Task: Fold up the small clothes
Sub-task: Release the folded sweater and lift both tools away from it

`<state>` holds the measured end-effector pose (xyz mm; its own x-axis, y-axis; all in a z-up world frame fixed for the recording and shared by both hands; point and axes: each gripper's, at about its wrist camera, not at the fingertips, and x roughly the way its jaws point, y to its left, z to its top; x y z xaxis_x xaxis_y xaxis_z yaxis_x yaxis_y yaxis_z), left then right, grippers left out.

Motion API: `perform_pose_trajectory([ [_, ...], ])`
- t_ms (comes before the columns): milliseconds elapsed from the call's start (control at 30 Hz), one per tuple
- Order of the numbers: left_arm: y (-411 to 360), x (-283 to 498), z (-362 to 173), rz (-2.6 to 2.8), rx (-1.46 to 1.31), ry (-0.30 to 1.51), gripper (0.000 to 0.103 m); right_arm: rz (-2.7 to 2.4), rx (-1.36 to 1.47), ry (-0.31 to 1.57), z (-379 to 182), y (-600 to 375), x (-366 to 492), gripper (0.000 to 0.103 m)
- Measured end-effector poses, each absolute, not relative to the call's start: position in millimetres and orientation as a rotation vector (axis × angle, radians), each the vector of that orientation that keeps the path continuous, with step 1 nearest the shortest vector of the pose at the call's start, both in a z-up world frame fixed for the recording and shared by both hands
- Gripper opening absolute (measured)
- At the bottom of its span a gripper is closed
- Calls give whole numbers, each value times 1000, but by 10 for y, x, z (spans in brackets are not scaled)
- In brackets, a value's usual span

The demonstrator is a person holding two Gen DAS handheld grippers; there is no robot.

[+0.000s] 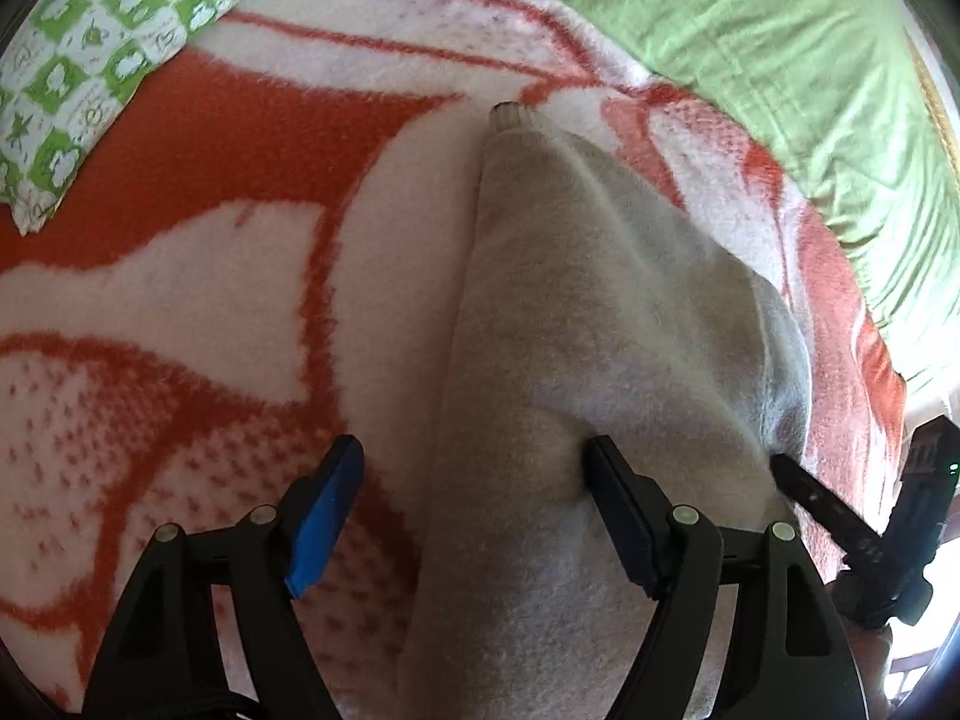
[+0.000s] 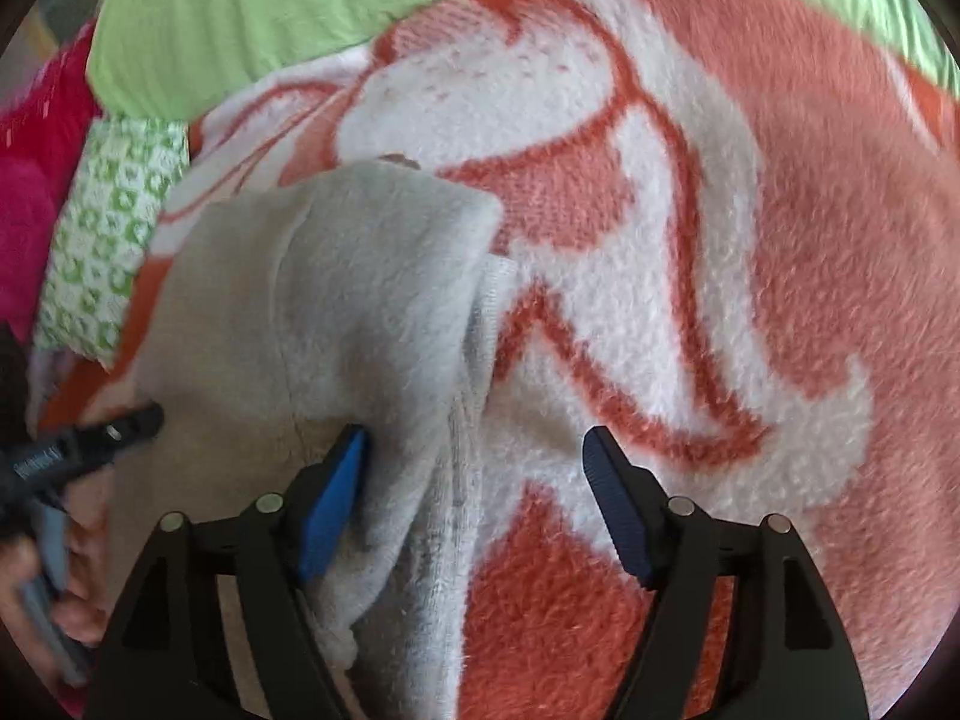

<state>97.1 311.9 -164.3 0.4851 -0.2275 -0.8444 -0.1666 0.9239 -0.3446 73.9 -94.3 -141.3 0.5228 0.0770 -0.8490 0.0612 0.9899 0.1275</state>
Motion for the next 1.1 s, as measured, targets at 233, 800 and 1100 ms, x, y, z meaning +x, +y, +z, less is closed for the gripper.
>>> perform_pose_trajectory([
  [233,3008,497,-1409,-84,-298,995,78,38,184,929,-1115,-731,216,74],
  [800,2739,-864,-1642,-81,-87,1005,84,48,60,922,-1357,-58,-1078,83],
  [1100,2802,-1249,-1248,15,8,835,93,84,-54,717,-951,225,-1558,101],
])
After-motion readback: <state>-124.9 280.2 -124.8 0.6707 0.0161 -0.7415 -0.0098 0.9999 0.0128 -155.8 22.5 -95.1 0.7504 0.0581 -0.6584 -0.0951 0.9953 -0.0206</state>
